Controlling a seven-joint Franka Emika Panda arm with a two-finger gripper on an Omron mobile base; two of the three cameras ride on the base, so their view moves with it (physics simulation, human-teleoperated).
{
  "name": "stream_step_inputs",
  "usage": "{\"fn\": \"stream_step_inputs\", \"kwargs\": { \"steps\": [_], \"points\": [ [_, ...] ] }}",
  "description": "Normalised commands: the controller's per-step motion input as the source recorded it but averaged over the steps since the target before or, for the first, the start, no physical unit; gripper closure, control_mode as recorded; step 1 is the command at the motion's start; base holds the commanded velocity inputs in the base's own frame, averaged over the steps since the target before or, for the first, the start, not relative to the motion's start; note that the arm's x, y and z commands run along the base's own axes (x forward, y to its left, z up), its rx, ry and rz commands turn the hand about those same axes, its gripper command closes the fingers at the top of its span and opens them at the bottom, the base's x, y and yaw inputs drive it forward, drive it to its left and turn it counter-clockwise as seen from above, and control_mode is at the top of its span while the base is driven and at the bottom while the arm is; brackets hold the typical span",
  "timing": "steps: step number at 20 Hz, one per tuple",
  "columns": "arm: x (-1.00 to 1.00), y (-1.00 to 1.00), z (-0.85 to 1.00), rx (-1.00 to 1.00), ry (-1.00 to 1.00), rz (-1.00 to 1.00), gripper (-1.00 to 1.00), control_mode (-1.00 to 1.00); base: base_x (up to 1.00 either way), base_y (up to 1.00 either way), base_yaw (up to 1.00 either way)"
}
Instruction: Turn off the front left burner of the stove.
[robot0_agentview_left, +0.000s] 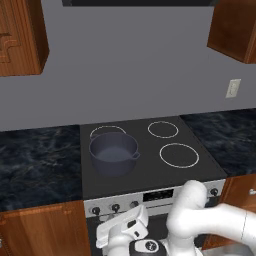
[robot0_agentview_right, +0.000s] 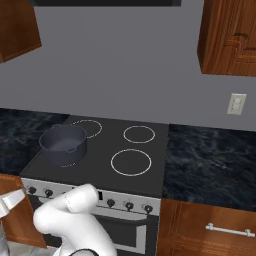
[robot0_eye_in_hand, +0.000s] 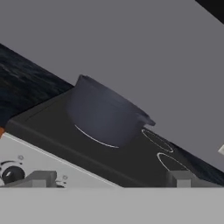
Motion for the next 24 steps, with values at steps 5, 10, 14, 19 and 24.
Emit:
{"fn": "stream_step_inputs", "kwargs": {
  "steps": [5, 10, 14, 19, 24],
  "points": [
    [0.06, 0.26, -0.21, 0.0, -0.04, 0.0, -1.0, -1.0, 0.0, 0.0, 0.0],
    [0.06, 0.32, -0.3, 0.0, -0.06, 0.0, -1.0, -1.0, 0.0, 0.0, 0.0],
    [0.07, 0.15, -0.19, 0.0, -0.03, 0.0, -1.0, -1.0, 0.0, 0.0, 0.0],
    [0.2, 0.01, -0.21, 0.0, -0.01, -0.02, -1.0, -1.0, 0.0, 0.0, 0.0],
    [0.41, 0.04, -0.35, 0.0, 0.0, -0.04, -1.0, -1.0, 0.0, 0.0, 0.0]
  ]
}}
